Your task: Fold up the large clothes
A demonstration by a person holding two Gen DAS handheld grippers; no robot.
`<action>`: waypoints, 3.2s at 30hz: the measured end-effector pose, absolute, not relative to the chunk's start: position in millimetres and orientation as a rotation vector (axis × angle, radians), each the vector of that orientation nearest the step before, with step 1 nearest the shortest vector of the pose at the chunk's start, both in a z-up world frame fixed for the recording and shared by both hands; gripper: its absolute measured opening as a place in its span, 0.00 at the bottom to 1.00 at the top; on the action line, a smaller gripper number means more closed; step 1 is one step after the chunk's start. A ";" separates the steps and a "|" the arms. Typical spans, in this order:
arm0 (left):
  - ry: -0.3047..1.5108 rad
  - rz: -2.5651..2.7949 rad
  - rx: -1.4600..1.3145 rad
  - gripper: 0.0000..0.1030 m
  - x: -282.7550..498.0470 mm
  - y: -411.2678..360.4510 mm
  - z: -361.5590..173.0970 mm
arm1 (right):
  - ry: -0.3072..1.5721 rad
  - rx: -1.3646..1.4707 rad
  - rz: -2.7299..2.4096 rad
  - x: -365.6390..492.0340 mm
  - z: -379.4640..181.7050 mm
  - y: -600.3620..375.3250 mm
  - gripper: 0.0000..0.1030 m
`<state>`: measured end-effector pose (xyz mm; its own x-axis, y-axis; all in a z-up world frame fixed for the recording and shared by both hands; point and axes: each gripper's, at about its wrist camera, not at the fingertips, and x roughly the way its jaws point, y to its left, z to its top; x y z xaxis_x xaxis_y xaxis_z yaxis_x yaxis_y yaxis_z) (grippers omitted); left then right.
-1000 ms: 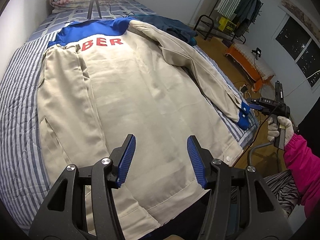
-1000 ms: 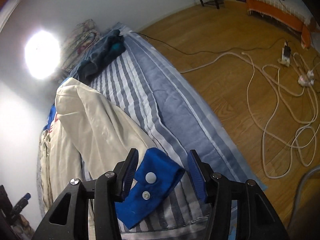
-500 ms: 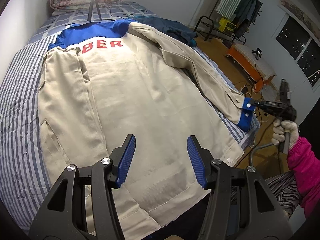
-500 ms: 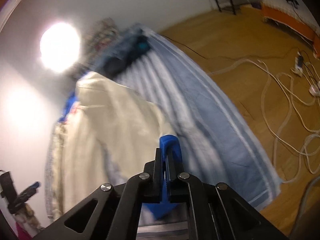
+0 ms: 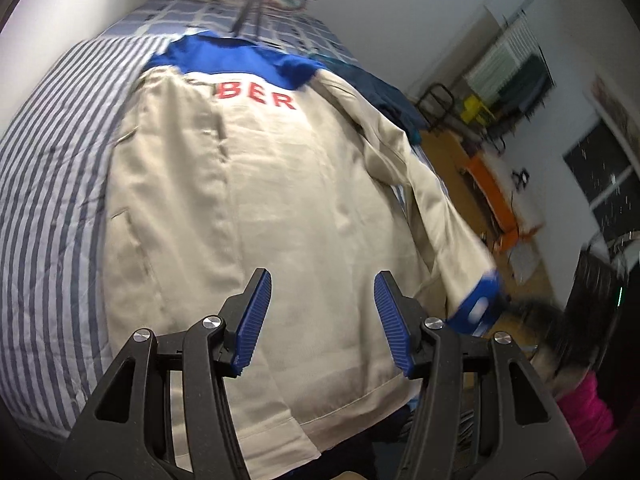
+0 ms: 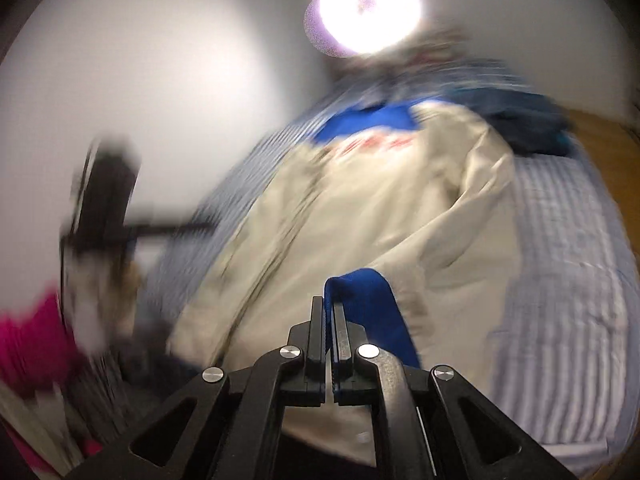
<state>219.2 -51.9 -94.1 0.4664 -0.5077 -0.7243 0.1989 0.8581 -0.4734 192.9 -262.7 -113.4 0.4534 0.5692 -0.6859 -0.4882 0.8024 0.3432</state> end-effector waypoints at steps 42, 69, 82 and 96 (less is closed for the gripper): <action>1.164 -0.539 -0.482 0.53 327.6 -128.0 -170.1 | 0.853 0.655 0.413 454.2 -157.2 -399.4 0.62; 1.159 -0.262 -0.463 0.00 300.7 -87.6 -215.4 | 0.913 0.517 0.235 586.0 -190.1 -352.5 0.07; 1.133 -0.332 -0.507 0.33 278.2 -88.2 -186.1 | 1.025 0.620 0.516 522.7 -200.0 -361.2 0.41; 1.062 -0.668 -0.096 0.55 159.5 -211.1 -128.3 | 0.987 0.570 0.466 425.1 -157.1 -405.7 0.42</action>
